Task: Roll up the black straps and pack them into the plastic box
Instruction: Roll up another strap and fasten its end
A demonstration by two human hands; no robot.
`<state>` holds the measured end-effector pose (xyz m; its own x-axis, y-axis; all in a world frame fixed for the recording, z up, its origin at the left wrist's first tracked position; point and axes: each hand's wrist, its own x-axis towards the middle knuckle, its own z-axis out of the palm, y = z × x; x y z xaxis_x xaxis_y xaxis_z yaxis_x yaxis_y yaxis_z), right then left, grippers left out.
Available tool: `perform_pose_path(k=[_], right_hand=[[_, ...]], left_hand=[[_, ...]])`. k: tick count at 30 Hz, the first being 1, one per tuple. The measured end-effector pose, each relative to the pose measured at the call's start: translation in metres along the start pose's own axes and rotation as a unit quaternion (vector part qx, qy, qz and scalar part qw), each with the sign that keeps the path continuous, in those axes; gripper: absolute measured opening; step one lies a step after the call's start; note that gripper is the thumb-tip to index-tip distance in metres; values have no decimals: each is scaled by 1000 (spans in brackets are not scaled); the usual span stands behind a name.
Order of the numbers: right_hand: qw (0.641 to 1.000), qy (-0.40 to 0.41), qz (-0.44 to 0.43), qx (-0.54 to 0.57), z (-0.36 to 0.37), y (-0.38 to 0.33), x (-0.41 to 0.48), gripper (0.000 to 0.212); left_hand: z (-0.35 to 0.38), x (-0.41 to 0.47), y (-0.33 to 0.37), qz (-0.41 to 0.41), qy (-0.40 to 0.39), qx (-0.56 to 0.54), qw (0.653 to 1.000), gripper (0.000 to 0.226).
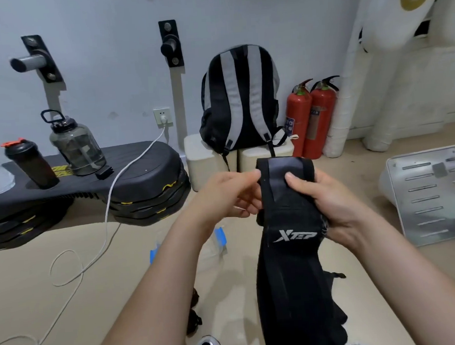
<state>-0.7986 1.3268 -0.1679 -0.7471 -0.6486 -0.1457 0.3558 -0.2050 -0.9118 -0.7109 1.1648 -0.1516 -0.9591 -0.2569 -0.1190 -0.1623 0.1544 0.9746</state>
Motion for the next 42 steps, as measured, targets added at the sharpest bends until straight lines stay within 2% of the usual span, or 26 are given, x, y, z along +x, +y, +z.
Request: perform_pose_path(k=[2, 4, 5, 7, 8, 11, 12, 14, 18, 21, 23, 26, 29, 31, 32, 34, 36, 37, 39, 42], right_hand=[[998, 29, -42, 21, 4, -4, 3, 18], [996, 48, -68, 32, 8, -5, 5, 18], [995, 56, -76, 39, 10, -5, 6, 18], [992, 61, -88, 60, 15, -5, 8, 19], [991, 60, -90, 74, 18, -5, 9, 20], [987, 62, -92, 116, 23, -7, 13, 21], [985, 63, -95, 126, 23, -8, 15, 21], [984, 47, -94, 144, 21, -13, 16, 22], [988, 35, -85, 122, 19, -18, 17, 20], [988, 79, -81, 108, 19, -18, 20, 22], [986, 115, -81, 90, 17, -18, 23, 24], [983, 152, -86, 61, 13, -20, 26, 23], [977, 191, -79, 43, 8, -20, 30, 23], [981, 175, -67, 56, 4, -20, 28, 26], [988, 135, -42, 60, 4, -20, 25, 31], [999, 27, 47, -5, 6, -12, 14, 45], [993, -26, 78, -81, 13, 4, 6, 35], [992, -22, 63, -108, 16, 12, 6, 25], [983, 33, 0, -181, 22, 23, 10, 18], [937, 136, -117, -301, 21, 24, 20, 13]], left_hand=[[7, -4, -1, 22, -63, -9, 998, 41], [14, -3, -4, 51, -71, -31, 996, 37], [17, -1, -7, 57, -57, -39, 996, 33], [23, 0, -10, 51, -8, -63, 997, 46], [26, 2, -12, 55, 19, -66, 996, 45], [31, 7, -17, 106, 139, 11, 985, 49], [29, 8, -19, 110, 152, 23, 982, 52], [25, 10, -22, 90, 110, 18, 990, 56], [26, 14, -21, 83, 24, 4, 996, 40], [32, 16, -22, 52, -10, -33, 998, 58], [37, 16, -25, 38, -21, -23, 999, 59], [42, 15, -24, 25, -42, -54, 997, 29], [44, 10, -24, -2, -62, -111, 992, 33], [46, 10, -23, 1, -34, -126, 991, 28], [46, 11, -23, 9, 4, -137, 991, 26], [44, 16, -22, 23, 97, -167, 981, 25], [41, 22, -23, 26, 174, -148, 973, 23], [40, 24, -24, 18, 195, -134, 972, 23], [41, 23, -25, -4, 193, -135, 972, 20], [46, 20, -25, 1, 124, -156, 980, 21]])
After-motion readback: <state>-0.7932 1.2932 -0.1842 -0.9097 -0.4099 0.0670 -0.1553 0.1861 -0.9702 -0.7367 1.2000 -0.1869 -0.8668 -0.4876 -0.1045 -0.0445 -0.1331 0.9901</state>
